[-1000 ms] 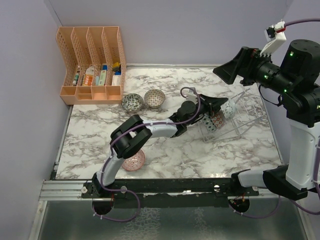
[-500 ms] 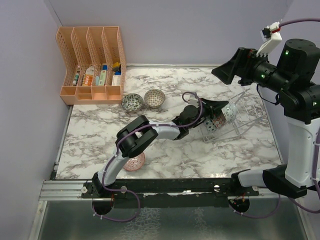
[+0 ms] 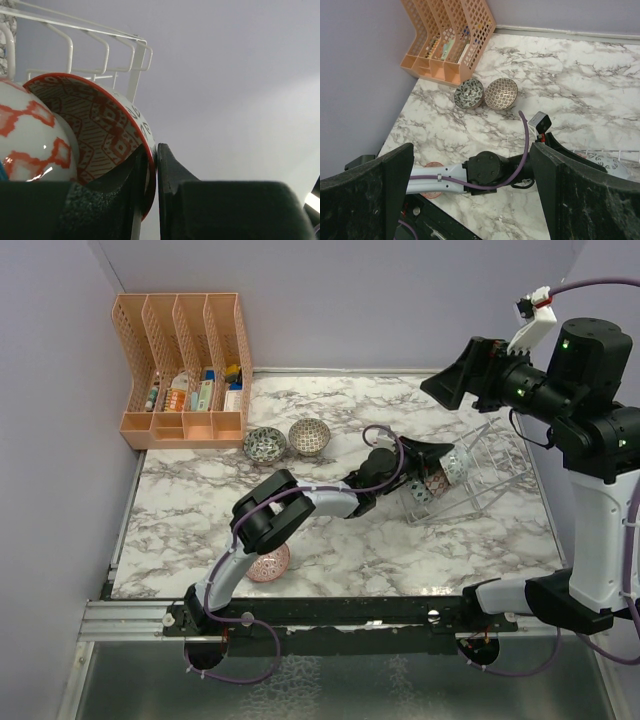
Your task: Load the bowls into the dish rack
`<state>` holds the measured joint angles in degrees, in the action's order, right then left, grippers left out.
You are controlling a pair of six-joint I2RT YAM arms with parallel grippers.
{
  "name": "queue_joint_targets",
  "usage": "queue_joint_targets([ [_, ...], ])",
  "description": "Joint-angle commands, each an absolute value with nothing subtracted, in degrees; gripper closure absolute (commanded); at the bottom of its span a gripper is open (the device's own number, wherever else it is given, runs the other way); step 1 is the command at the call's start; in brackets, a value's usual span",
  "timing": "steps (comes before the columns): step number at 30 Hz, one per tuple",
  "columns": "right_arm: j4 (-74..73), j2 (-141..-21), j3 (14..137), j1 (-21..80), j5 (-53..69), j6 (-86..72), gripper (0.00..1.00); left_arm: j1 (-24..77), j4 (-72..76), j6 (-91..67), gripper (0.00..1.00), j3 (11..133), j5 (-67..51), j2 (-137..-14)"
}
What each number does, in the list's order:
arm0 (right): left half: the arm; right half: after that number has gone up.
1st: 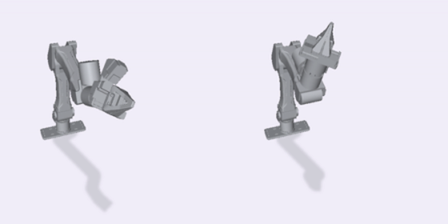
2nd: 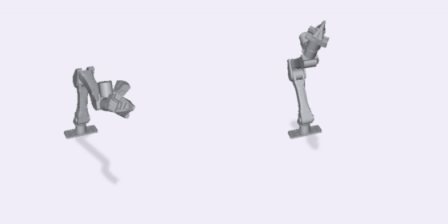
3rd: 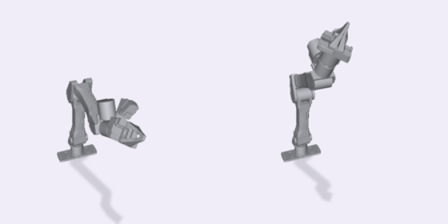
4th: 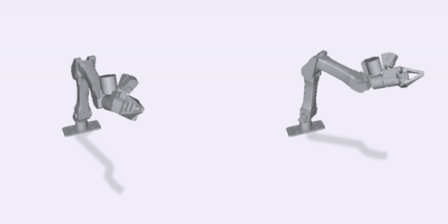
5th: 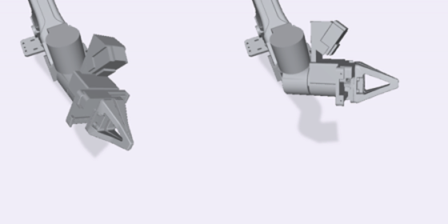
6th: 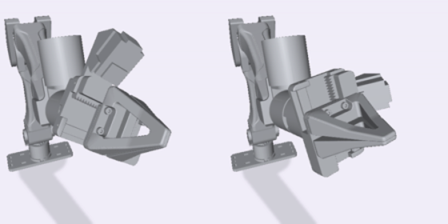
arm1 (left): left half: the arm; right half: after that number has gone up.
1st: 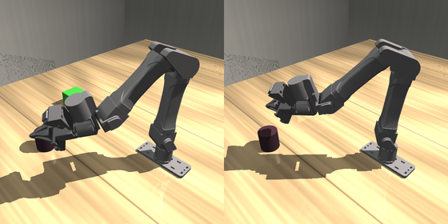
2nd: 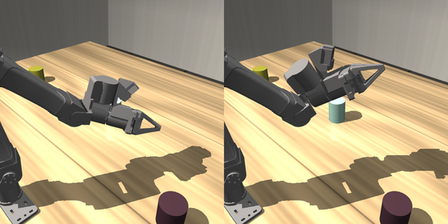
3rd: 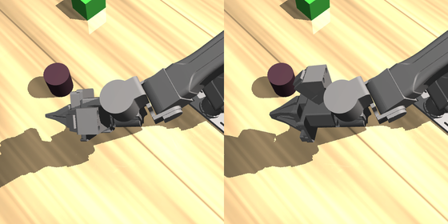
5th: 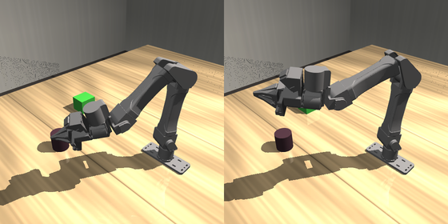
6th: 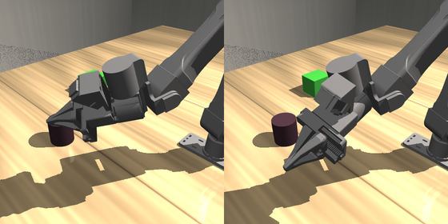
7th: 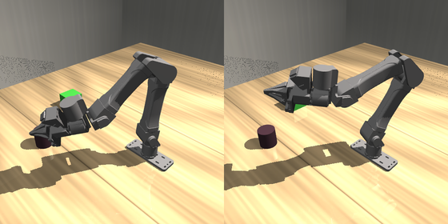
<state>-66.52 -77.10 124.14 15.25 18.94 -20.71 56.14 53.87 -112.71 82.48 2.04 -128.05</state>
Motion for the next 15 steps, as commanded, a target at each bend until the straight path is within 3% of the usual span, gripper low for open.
queue_joint_targets([
  [1, -66.1, -76.9, 123.2, 14.9, 19.5, -20.0, 0.0, 56.6, 53.3, -114.2, 0.81, 82.5, -1.1, -125.8],
  [8, -65.8, -76.9, 122.6, 14.9, 19.6, -20.0, 0.0, 56.2, 51.8, -113.2, 0.69, 83.7, -2.7, -125.6],
  [15, -65.3, -76.7, 121.9, 14.9, 19.8, -20.1, 0.0, 55.8, 48.6, -112.8, 0.67, 82.4, -5.4, -123.9],
])
